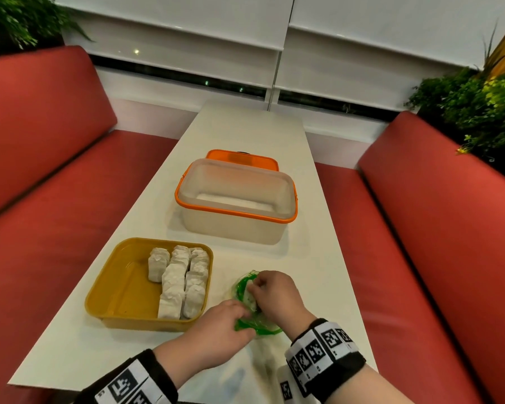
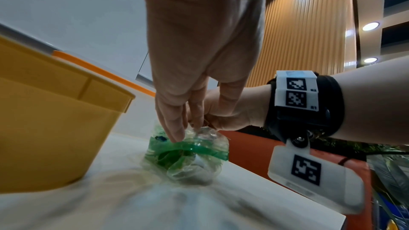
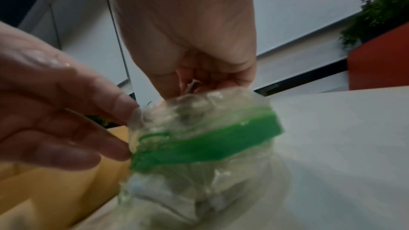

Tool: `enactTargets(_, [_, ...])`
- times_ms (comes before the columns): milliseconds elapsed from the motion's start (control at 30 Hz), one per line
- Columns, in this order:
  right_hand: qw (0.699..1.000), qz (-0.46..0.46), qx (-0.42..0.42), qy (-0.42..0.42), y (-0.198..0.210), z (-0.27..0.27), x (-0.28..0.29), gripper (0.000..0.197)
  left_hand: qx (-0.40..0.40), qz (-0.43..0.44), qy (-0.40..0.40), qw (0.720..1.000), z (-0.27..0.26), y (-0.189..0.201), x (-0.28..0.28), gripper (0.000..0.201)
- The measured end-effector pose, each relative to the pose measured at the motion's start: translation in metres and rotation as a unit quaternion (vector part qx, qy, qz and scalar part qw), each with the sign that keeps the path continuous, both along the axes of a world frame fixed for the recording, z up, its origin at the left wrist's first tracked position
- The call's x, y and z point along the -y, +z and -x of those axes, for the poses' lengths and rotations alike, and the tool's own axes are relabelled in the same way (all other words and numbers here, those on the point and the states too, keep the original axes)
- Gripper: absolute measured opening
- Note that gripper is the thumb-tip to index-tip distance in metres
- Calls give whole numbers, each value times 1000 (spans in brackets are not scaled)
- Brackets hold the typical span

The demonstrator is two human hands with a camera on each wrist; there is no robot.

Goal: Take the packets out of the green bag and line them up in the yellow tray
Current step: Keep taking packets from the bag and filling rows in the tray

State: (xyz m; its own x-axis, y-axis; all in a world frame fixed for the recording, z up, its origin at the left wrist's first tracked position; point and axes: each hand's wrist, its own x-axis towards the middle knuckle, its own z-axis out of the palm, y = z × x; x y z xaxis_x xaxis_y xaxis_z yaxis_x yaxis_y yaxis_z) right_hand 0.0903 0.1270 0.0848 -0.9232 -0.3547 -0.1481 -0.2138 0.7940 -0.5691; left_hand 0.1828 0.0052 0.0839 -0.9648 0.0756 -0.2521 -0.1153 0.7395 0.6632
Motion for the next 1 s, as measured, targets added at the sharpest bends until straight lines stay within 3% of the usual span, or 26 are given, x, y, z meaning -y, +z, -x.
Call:
enactTargets(100, [994, 94, 36, -33, 3, 3, -8, 27, -2, 3, 3, 1000, -1, 1, 1, 44])
enactTargets(267, [954, 270, 100, -86, 14, 1, -26, 25, -2, -3, 6, 1000, -3, 2, 2, 42])
enactTargets(400, [941, 309, 117, -79, 17, 2, -38, 23, -37, -44, 59, 997, 0, 6, 1, 31])
enactTargets(500, [939, 316, 128, -48, 24, 1, -42, 20, -93, -134, 124, 979, 5, 17, -1, 25])
enactTargets(600, [928, 345, 135, -33, 35, -1, -41, 20, -120, -175, 67, 975, 6, 24, -1, 62])
enactTargets(700, [897, 403, 177, -42, 43, -2, -41, 23, -204, -58, -41, 976, 10, 21, 0, 78])
enactTargets(800, [862, 446, 236, -40, 46, -5, -41, 16, -261, -73, -22, 962, 16, 25, -2, 55])
enactTargets(867, [858, 451, 246, -29, 44, -9, -40, 27, -298, -122, 5, 947, 17, 29, -1, 44])
enactTargets(933, [871, 433, 233, -18, 42, -13, -41, 40, -307, -183, 56, 932, 16, 33, 0, 25])
enactTargets(1000, [899, 393, 193, -8, 44, -18, -39, 30, -235, -270, 129, 925, 18, 35, 2, 22])
